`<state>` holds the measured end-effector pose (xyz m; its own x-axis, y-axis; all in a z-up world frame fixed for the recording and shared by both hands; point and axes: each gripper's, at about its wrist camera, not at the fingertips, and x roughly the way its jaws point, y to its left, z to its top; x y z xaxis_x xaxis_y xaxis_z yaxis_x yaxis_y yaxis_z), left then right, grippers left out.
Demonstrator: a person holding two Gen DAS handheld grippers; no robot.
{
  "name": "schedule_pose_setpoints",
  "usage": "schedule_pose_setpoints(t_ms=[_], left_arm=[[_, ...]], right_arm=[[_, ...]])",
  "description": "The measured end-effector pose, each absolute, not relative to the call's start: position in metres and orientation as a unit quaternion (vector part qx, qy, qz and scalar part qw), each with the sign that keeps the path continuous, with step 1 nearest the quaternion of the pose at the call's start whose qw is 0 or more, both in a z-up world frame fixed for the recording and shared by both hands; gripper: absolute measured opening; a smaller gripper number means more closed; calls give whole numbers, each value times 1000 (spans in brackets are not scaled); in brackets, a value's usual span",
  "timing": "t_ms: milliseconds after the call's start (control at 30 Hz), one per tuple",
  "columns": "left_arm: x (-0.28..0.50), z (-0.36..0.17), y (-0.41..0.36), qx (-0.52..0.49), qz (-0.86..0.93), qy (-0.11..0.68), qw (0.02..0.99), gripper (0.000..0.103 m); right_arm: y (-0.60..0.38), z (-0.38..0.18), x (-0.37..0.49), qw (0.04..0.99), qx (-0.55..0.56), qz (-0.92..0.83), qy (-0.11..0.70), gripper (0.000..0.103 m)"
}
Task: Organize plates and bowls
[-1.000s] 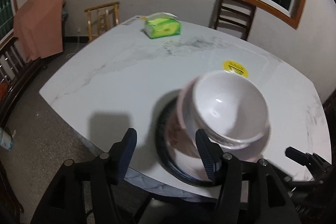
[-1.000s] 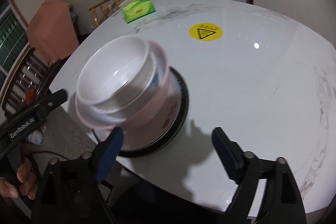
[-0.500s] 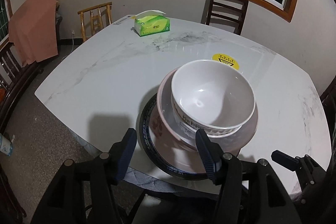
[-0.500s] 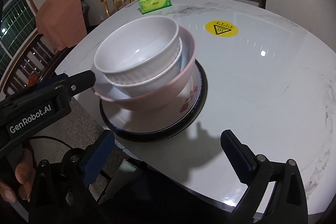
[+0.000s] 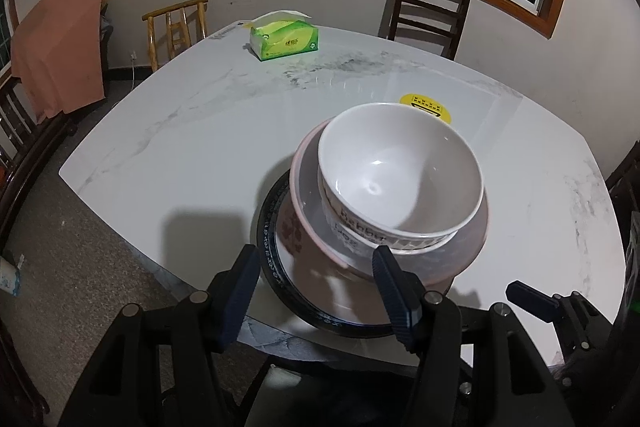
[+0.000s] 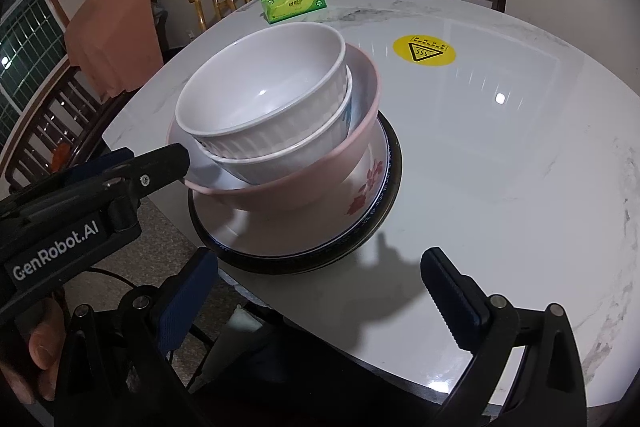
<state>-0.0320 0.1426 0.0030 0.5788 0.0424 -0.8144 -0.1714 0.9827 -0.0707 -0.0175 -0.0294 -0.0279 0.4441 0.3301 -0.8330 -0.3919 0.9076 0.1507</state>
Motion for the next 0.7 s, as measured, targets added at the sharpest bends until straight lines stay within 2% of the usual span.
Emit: schedule_pose_setpoints(t_ms=[700], left_arm=[[-34, 4, 145, -75, 64, 455, 885, 60]], right_arm=[[-23, -25, -15, 851, -39, 214, 479, 101]])
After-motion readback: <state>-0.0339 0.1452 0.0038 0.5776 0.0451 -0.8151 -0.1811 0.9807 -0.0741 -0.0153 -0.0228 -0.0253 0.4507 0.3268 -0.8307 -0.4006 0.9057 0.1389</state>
